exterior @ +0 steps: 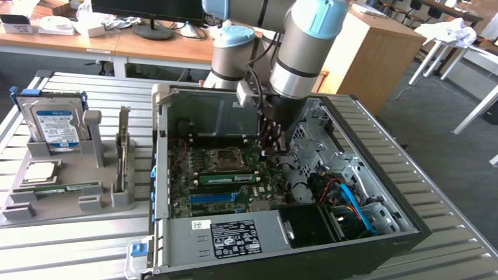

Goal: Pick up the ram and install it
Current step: 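Press down the ram until it locks into place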

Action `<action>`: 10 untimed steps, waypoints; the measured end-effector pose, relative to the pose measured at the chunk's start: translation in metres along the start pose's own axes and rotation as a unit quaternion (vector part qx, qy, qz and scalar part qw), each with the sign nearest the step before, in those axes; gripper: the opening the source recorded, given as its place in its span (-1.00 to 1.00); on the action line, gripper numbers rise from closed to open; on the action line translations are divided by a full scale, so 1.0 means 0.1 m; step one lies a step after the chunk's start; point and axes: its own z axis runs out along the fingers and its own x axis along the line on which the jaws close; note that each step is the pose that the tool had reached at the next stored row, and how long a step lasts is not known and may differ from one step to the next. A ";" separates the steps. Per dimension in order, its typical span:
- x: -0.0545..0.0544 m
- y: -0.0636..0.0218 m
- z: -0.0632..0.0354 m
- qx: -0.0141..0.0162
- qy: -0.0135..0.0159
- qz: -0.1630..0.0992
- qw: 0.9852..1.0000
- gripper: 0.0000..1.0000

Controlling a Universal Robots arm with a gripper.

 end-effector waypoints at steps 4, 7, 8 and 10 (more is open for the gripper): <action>0.00 -0.001 0.042 0.000 0.000 0.000 1.000 -0.80; 0.00 -0.002 0.070 0.000 0.000 0.000 1.000 -0.80; 0.00 -0.002 0.079 0.000 0.000 0.000 1.000 -0.80; 0.00 -0.003 0.096 0.000 0.000 0.000 1.000 -0.80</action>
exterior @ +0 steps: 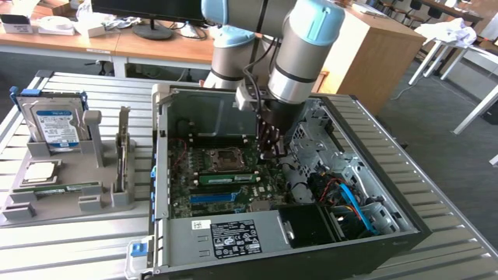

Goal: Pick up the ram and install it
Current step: 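Press down the ram until it locks into place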

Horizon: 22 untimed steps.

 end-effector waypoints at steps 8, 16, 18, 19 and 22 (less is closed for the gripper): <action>0.00 -0.002 0.073 0.000 0.000 0.000 1.000 -0.80; 0.00 -0.004 0.141 0.000 0.000 0.000 1.000 -0.80; 0.00 -0.005 0.155 0.000 0.000 0.000 1.000 -0.80; 0.00 -0.005 0.163 0.000 0.000 0.000 1.000 -0.80; 0.00 -0.006 0.183 0.000 0.000 0.000 1.000 -0.80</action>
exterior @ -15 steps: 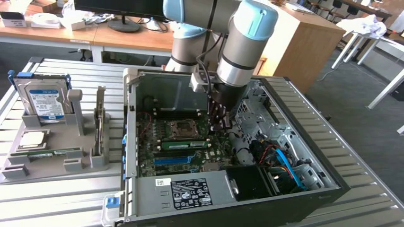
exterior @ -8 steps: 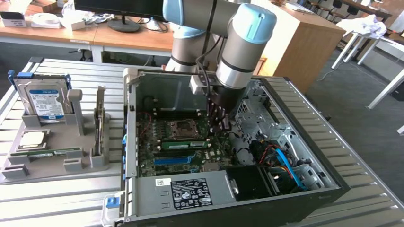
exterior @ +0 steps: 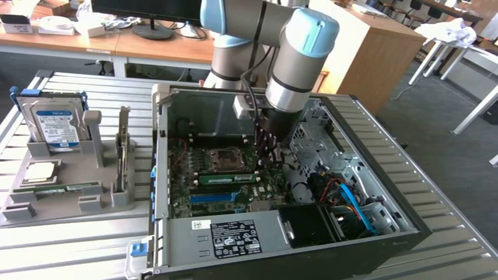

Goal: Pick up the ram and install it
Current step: 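Press down the ram until it locks into place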

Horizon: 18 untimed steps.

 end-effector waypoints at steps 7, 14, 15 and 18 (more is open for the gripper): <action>0.00 -0.001 0.047 0.000 0.000 0.000 1.000 -0.80; 0.00 -0.002 0.082 0.000 0.000 0.000 1.000 -0.80; 0.00 -0.002 0.081 0.000 0.000 0.000 1.000 -0.80; 0.00 -0.003 0.083 0.000 0.000 0.000 1.000 -0.80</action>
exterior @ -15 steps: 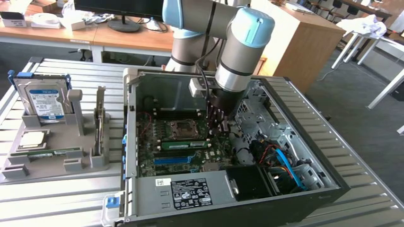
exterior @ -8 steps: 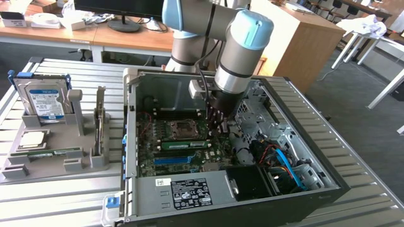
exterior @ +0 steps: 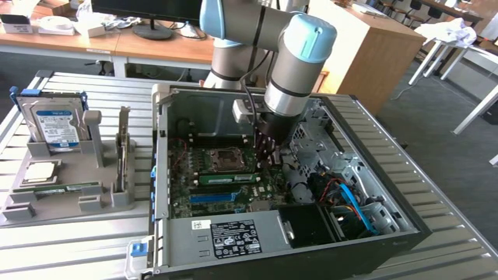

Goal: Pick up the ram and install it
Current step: 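Press down the ram until it locks into place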

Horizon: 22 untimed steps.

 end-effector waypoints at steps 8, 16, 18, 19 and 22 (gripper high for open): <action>0.00 -0.001 0.037 0.000 0.000 0.000 1.000 -0.80; 0.00 -0.002 0.059 0.000 0.000 0.000 1.000 -0.80; 0.00 -0.004 0.060 0.000 0.000 0.000 1.000 -0.80; 0.00 -0.011 0.060 0.000 0.000 0.000 1.000 -0.80; 0.00 -0.021 0.060 0.000 0.000 0.000 1.000 -0.80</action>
